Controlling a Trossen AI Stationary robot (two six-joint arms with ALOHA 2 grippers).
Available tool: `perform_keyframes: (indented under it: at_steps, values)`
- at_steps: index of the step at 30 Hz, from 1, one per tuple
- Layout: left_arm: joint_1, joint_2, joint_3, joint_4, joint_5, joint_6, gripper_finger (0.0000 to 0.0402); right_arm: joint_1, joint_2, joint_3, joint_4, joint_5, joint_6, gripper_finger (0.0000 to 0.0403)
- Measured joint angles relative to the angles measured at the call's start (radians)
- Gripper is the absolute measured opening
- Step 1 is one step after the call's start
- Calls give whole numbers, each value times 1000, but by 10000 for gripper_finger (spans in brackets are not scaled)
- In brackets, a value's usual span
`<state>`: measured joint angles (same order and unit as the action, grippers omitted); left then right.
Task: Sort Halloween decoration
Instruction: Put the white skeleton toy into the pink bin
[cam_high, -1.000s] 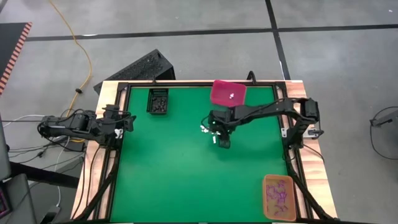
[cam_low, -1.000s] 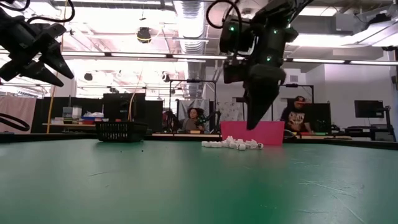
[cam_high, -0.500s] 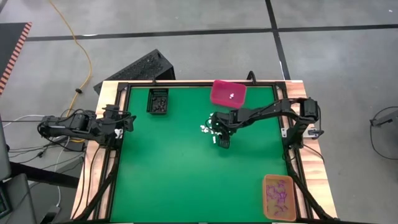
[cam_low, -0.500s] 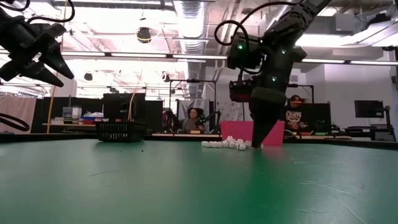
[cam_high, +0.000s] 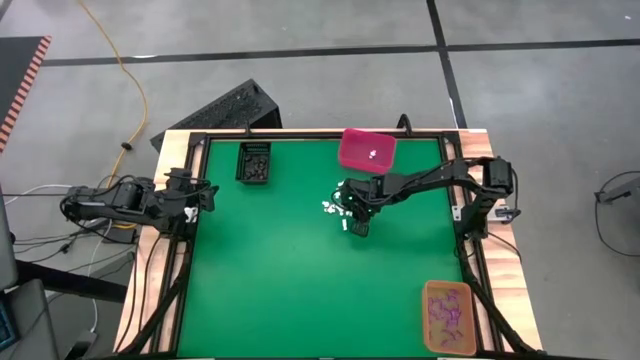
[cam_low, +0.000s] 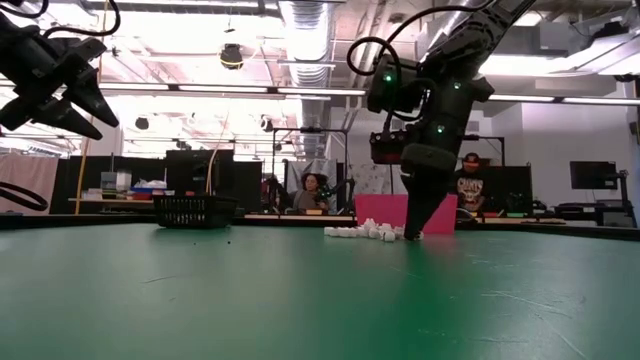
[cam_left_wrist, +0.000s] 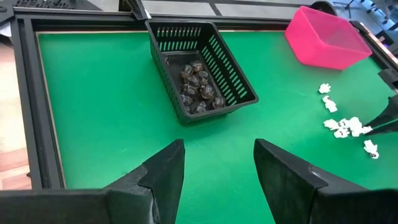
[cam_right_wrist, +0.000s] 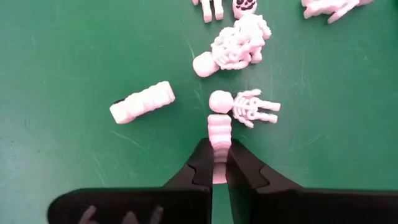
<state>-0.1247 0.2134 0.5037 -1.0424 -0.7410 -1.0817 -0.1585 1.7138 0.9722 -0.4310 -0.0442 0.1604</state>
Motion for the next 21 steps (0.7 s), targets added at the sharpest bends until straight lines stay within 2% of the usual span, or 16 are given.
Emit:
perform_keyframes:
  at_steps: [5, 12, 16, 21]
  values:
    - [0, 0, 0, 0, 0, 0, 183, 0, 0, 14, -25, -21, 5, 42]
    - [0, 0, 0, 0, 0, 0, 183, -9, -7, 139, -197, -89, -39, 42]
    - [0, 0, 0, 0, 0, 0, 183, -63, -7, 217, -283, -89, -53, 42]
    - [0, 0, 0, 0, 0, -1, 183, -170, -7, 291, -295, -88, -14, 42]
